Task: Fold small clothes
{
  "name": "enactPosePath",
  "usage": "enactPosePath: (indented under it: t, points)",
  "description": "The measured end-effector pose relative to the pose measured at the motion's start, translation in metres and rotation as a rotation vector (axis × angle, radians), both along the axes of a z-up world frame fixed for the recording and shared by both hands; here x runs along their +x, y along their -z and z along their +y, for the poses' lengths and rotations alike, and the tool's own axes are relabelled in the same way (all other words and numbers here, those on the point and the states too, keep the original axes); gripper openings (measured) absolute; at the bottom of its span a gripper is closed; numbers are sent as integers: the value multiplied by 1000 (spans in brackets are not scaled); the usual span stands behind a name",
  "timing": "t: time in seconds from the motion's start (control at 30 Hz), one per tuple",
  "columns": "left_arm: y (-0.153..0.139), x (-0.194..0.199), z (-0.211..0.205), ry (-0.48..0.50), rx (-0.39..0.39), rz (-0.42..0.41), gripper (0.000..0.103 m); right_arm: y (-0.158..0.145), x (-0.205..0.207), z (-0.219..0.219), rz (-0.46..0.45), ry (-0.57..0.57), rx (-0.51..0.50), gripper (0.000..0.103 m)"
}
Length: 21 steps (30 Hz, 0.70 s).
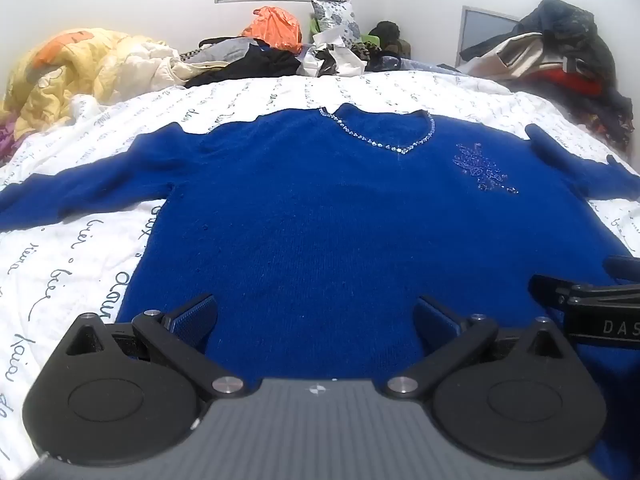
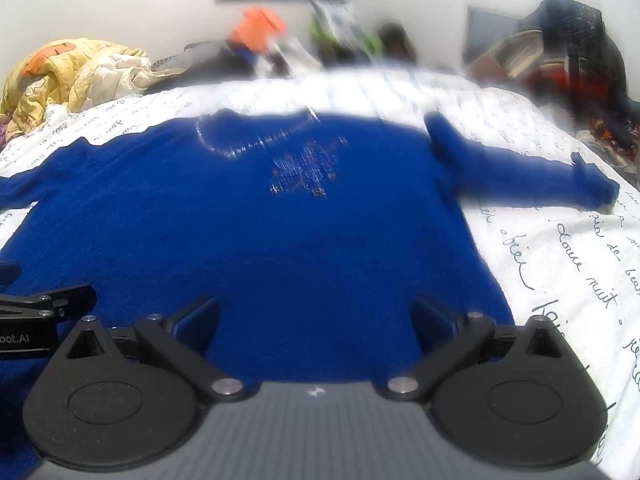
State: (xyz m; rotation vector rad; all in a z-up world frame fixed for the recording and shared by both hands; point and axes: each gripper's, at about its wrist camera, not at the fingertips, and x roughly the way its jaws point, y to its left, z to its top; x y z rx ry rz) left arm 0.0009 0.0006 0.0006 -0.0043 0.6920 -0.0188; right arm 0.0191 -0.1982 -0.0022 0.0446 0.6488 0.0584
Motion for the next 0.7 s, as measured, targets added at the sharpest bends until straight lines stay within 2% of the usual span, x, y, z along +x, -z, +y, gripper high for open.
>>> enactPosePath:
  t: [0.2,0.37,0.7]
  points:
    - [2,2,7,6,-13,-5,103,0,0,0,0,-1,3,103]
    - [0,-2,0,2,19,-17,103,1,0,-1,0,1,3,103]
    - [0,-3,0,-1,14,-20,103,0,2,2,3,0,-2,103]
